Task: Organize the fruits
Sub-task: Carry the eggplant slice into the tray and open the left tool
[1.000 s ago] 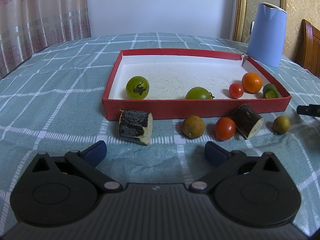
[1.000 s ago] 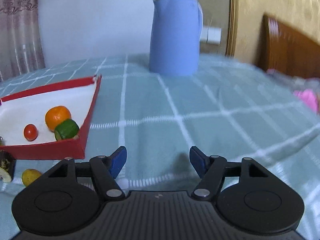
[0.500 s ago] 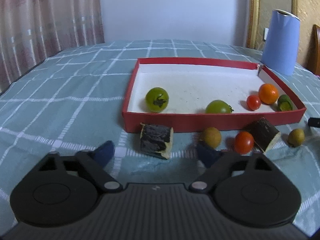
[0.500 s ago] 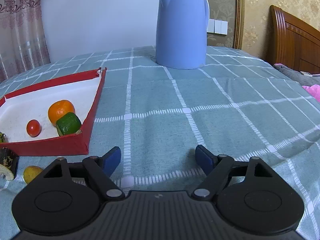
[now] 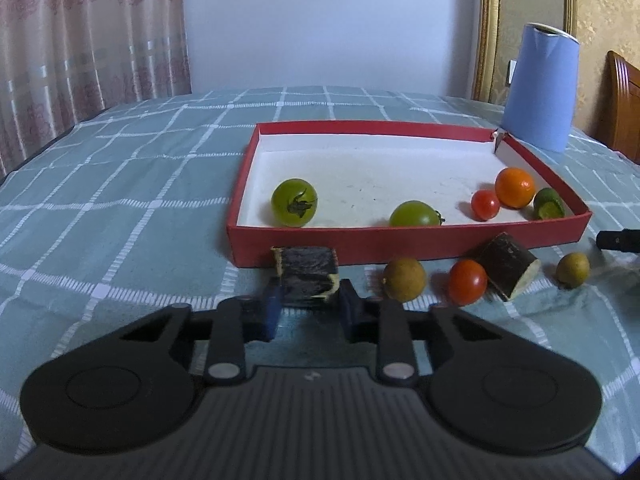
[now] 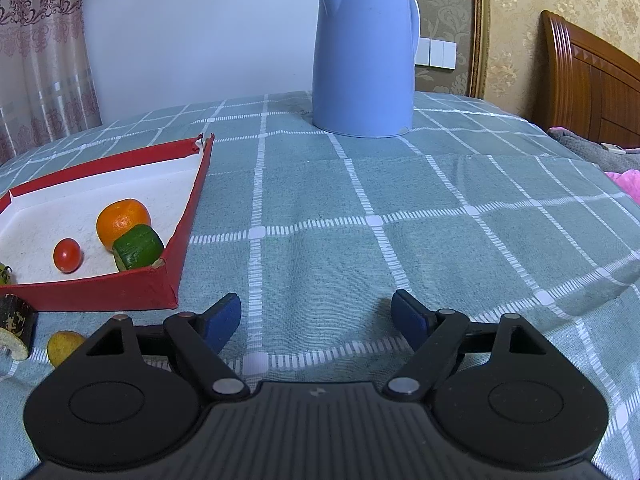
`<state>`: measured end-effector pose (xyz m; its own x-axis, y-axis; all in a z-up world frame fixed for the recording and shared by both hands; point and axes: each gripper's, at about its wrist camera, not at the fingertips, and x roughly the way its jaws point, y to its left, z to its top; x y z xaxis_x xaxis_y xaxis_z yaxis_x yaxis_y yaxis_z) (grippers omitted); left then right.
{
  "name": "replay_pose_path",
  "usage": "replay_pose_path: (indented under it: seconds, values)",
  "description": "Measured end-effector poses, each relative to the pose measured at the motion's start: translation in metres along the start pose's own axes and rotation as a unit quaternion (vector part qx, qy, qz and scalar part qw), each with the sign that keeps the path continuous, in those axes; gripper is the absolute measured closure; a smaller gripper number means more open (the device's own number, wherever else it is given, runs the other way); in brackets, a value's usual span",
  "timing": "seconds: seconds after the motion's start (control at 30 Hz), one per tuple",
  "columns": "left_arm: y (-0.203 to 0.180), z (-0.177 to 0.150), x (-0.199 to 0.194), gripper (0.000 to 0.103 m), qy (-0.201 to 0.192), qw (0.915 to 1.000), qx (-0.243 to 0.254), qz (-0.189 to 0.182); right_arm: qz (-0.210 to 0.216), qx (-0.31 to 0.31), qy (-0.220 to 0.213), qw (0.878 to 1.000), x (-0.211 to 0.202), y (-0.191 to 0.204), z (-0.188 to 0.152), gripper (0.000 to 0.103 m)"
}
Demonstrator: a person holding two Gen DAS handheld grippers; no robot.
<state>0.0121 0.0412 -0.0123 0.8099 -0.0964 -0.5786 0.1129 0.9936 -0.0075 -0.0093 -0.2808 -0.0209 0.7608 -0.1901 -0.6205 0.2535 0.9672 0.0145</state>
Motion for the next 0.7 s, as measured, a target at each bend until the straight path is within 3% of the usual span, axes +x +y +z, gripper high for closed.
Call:
replay_pose_path:
  seconds: [0.7]
  values:
    - [-0.016,0.032,-0.023,0.077,-0.059,0.9979,0.019,-0.020,0.001,-0.001,0.000,1.000,0.000,0.000,0.000,0.020]
